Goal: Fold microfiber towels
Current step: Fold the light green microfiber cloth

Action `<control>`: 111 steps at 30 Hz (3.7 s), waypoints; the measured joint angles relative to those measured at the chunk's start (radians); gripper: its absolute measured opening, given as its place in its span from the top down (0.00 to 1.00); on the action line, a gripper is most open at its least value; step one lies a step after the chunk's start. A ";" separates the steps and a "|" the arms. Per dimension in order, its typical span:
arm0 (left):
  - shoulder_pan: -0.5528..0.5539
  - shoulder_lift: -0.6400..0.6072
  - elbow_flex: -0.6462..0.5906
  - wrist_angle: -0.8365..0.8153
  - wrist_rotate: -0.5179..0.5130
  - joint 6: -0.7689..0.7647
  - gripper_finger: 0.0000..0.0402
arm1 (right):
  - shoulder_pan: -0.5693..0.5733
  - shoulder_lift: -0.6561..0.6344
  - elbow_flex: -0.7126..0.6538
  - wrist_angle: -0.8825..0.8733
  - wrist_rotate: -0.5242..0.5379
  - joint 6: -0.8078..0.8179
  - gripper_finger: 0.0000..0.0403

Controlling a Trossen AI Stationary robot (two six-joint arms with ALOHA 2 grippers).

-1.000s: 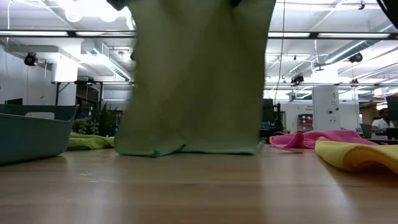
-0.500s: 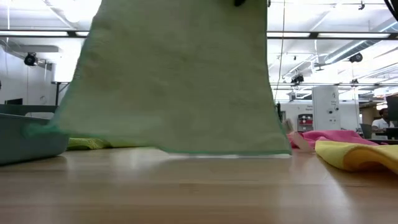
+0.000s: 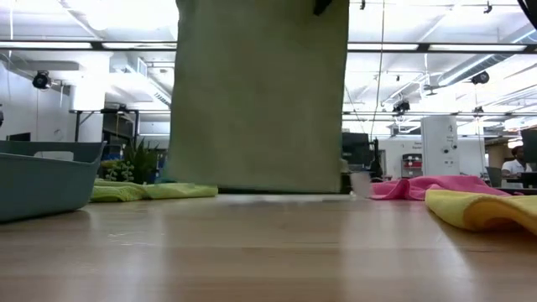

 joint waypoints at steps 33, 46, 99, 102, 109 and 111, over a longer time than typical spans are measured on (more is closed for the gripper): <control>-0.494 0.077 -0.354 0.030 0.285 -0.591 1.00 | 0.496 0.024 -0.272 0.041 -0.564 0.589 0.98; -0.647 0.290 -0.361 0.114 0.293 -0.667 1.00 | 0.637 0.024 -0.638 0.485 -0.764 0.832 0.98; -0.260 0.656 -0.368 0.093 0.084 -0.423 1.00 | 0.281 0.001 -1.059 0.473 -0.496 0.745 0.98; -0.256 0.656 -0.368 0.103 0.080 -0.414 1.00 | 0.273 0.001 -1.065 0.474 -0.495 0.746 0.98; -0.253 0.659 -0.368 0.126 0.029 -0.414 1.00 | 0.267 0.002 -1.102 0.474 -0.495 0.761 0.98; -0.251 0.662 -0.368 0.132 0.027 -0.414 1.00 | 0.267 0.003 -1.115 0.476 -0.494 0.764 0.98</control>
